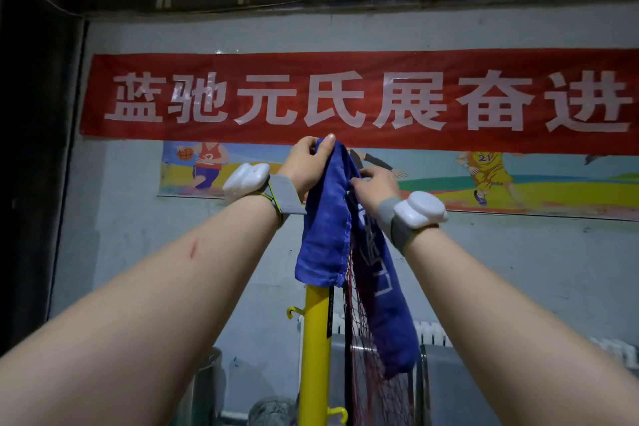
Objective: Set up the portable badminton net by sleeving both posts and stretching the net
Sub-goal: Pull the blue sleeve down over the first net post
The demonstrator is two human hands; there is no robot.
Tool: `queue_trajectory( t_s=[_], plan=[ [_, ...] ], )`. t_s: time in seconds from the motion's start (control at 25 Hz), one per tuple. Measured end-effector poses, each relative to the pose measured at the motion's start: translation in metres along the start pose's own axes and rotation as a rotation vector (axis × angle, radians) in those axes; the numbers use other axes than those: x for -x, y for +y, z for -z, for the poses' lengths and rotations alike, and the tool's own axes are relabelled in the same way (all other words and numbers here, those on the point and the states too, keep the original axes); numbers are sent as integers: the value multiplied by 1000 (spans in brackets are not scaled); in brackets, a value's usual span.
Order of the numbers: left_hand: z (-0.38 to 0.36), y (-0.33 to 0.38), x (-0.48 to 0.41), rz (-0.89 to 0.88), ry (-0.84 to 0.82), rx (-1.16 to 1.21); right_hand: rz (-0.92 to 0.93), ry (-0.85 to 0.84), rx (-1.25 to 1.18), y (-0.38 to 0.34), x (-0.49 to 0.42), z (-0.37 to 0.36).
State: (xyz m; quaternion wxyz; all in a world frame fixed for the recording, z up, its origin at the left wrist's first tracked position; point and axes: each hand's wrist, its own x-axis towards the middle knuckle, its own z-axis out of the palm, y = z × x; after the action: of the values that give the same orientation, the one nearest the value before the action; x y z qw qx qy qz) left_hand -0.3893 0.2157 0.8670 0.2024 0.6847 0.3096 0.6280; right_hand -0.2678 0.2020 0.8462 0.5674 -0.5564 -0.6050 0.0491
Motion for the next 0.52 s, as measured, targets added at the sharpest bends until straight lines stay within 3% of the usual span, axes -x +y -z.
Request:
queue_trajectory(
  t_s=[0.12,0.2,0.36,0.52],
  plan=[
    [-2,-7,8,24,-18,-21,45,194,-138,1,17,-5],
    [-3,-9,11,61,-19,-32,81,230,-167,-1,30,-9],
    [-6,-13,18,126,-4,-148,207,174,-17,1,51,-14],
    [-6,-15,28,86,5,-124,216,64,28,7,65,-22]
  ],
)
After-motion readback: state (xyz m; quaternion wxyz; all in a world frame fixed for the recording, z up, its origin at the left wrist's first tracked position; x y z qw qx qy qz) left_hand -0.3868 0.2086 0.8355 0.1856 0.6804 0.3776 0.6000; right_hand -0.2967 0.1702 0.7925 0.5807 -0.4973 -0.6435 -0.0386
